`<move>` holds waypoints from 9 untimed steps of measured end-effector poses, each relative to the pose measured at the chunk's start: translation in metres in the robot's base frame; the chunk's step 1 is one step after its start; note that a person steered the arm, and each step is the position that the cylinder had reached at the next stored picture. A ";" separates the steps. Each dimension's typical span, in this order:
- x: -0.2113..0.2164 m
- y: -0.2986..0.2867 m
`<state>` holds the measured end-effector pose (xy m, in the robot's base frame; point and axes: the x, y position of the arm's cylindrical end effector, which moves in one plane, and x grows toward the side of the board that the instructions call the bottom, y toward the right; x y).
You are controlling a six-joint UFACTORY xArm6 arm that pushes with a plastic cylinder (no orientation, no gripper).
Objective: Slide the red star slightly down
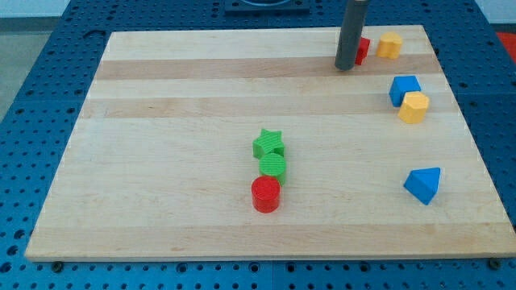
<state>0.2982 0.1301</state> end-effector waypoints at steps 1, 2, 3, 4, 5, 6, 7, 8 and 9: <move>0.002 -0.021; -0.031 -0.047; -0.079 -0.016; -0.097 0.055; -0.092 0.081; -0.077 0.061; -0.053 0.027; -0.019 -0.015; 0.000 -0.045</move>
<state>0.2978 0.0856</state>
